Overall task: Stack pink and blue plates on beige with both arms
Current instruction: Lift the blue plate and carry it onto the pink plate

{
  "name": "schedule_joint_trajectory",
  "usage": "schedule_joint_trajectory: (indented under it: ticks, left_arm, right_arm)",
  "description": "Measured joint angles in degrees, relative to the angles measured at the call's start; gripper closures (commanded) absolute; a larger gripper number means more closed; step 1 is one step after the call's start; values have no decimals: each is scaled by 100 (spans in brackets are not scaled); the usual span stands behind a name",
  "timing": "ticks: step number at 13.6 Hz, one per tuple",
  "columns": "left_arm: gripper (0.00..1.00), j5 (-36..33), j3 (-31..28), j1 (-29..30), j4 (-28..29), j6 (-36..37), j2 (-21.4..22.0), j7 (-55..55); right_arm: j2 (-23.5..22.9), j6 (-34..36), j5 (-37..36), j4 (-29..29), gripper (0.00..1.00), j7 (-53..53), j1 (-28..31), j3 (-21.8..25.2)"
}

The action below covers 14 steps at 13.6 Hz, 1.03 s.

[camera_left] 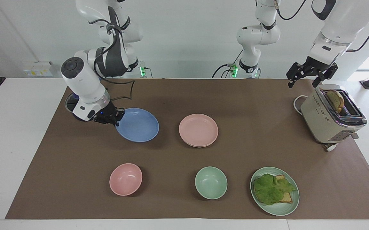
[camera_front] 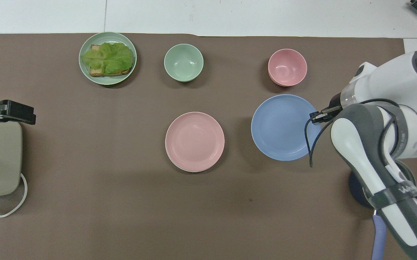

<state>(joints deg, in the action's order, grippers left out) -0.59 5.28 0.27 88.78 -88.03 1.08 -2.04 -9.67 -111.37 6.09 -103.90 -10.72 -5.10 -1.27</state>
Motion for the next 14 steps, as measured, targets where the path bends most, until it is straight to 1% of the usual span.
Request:
schedule_joint_trajectory:
  ticks: [1, 3, 4, 5, 7, 10, 14]
  left_arm:
    - [0, 0, 0, 0, 0, 0, 0, 0]
    - [0, 0, 0, 0, 0, 0, 0, 0]
    - [0, 0, 0, 0, 0, 0, 0, 0]
    - [0, 0, 0, 0, 0, 0, 0, 0]
    - [0, 0, 0, 0, 0, 0, 0, 0]
    - [0, 0, 0, 0, 0, 0, 0, 0]
    - [0, 0, 0, 0, 0, 0, 0, 0]
  right_arm:
    - [-1, -3, 6, 7, 100, 264, -1, -224]
    - [-5, -115, 10, 11, 100, 1121, -15, -797]
    - [-22, -189, 87, 9, 100, 1457, -52, -1029]
    - [-72, -292, 295, 7, 100, 1681, -133, -1164]
    - [-254, -660, 542, -5, 100, 2131, -413, -1202]
    - [-685, -1220, 587, -11, 100, 2499, -713, -1203]
    - [-974, -1339, 592, -15, 100, 2503, -834, -1203]
